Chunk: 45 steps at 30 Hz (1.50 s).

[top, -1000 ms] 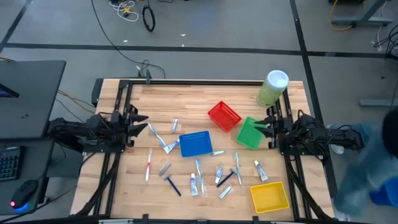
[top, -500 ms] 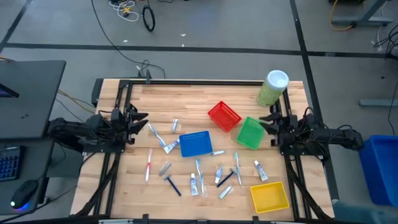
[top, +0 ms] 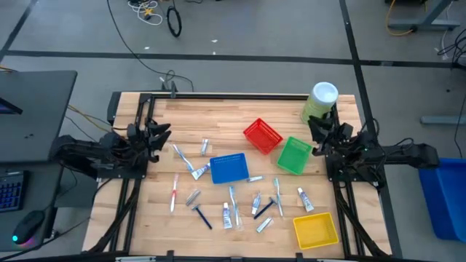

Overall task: Pick & Place Travel size toiletries
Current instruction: Put the white toothpaste into the blue bin

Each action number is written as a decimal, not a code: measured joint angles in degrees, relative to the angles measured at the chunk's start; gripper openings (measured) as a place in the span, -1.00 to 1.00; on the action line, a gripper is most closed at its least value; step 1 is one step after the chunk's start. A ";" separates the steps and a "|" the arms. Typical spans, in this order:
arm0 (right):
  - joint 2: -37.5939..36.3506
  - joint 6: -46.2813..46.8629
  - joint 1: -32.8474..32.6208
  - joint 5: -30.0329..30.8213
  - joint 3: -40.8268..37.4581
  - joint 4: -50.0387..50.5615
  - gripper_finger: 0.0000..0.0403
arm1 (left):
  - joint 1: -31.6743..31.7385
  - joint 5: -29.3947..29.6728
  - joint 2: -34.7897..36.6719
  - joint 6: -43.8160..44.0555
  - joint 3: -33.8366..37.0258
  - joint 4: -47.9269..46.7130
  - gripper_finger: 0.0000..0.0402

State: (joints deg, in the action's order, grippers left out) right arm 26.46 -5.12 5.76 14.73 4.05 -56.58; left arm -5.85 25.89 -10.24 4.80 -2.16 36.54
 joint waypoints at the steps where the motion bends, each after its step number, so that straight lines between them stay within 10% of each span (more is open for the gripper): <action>1: 2.79 0.14 0.16 -0.51 1.64 0.06 -0.53 | 0.19 0.00 -1.60 1.28 -0.28 0.19 -0.24; 14: 32.88 4.72 0.67 -14.85 19.20 5.24 -0.53 | 0.51 -0.60 -24.52 7.26 -19.51 -20.45 -0.24; 22: 39.06 7.42 -1.00 -17.96 19.24 16.31 -0.47 | 0.27 -4.15 -39.17 18.10 -24.47 -35.30 -0.24; 45: 45.88 7.71 -3.22 -15.86 19.24 18.55 0.07 | -1.99 -11.80 -71.43 26.32 -24.53 -31.62 -0.12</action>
State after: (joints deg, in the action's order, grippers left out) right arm 72.34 2.59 2.55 -1.13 23.29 -38.02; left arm -7.84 14.09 -81.67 31.11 -26.70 4.93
